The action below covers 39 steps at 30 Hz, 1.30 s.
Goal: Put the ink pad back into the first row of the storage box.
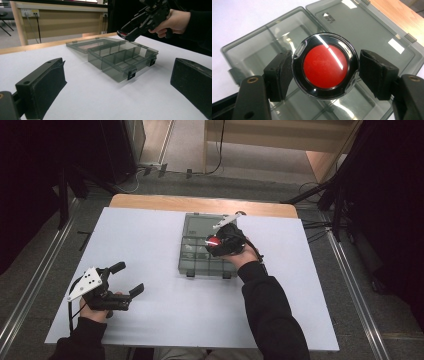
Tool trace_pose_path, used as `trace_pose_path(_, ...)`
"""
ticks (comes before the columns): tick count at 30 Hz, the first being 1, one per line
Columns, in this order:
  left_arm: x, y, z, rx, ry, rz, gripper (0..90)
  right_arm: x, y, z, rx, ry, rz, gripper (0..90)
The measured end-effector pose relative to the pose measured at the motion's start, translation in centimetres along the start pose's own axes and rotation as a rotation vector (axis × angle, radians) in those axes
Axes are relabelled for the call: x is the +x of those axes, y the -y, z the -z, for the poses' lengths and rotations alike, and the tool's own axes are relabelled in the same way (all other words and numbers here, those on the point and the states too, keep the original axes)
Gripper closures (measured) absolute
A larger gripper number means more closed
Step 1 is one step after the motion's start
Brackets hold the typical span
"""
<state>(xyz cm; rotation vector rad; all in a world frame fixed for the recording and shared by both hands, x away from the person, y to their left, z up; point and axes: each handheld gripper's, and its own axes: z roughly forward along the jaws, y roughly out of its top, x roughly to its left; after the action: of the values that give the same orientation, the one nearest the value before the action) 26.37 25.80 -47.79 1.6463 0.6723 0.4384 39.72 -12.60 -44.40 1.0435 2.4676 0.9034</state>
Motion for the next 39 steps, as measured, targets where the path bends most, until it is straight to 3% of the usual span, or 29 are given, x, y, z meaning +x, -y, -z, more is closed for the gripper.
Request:
trace_pose_path(20, 0.0, 0.0, 0.0, 0.001, 0.001, 0.0, 0.0, -1.1, 0.5, -1.9, 0.047, 0.064, -0.054, 30.2)
trace_pose_path(21, 0.0, 0.0, 0.1, 0.001, 0.002, 0.001, 0.0, -1.3, 0.6, -1.9, 0.026, 0.046, -0.082, 20.1)
trace_pose_path(22, 0.0, 0.0, 0.1, 0.001, 0.002, 0.001, 0.0, -1.3, 0.6, -1.9, 0.026, 0.046, -0.082, 20.1)
trace_pose_path(23, 0.1, 0.0, 0.1, 0.0, 0.0, 0.003, 0.0, -1.3, 0.6, -1.5, 0.007, 0.04, -0.101, 13.3)
trace_pose_path(24, 0.1, 0.0, 0.1, 0.0, 0.0, 0.003, 0.0, -1.3, 0.6, -1.5, 0.007, 0.04, -0.101, 13.3)
trace_pose_path(25, 0.1, 0.0, 0.1, -0.001, -0.001, 0.003, 0.0, -1.3, 0.5, -1.1, -0.016, 0.05, -0.119, 2.9)
trace_pose_path(27, 0.1, 0.0, 0.1, -0.003, 0.0, 0.003, 0.0, -1.4, 0.6, -0.6, -0.027, 0.06, -0.127, 0.0)
trace_pose_path(29, 0.0, 0.0, 0.1, -0.002, 0.001, 0.001, 0.0, -1.4, 0.6, -0.1, -0.04, 0.084, -0.145, 0.0)
trace_pose_path(39, 0.0, 0.0, 0.1, -0.001, -0.002, 0.001, 0.0, -1.8, 1.7, 2.3, -0.087, 0.1, -0.175, 0.0)
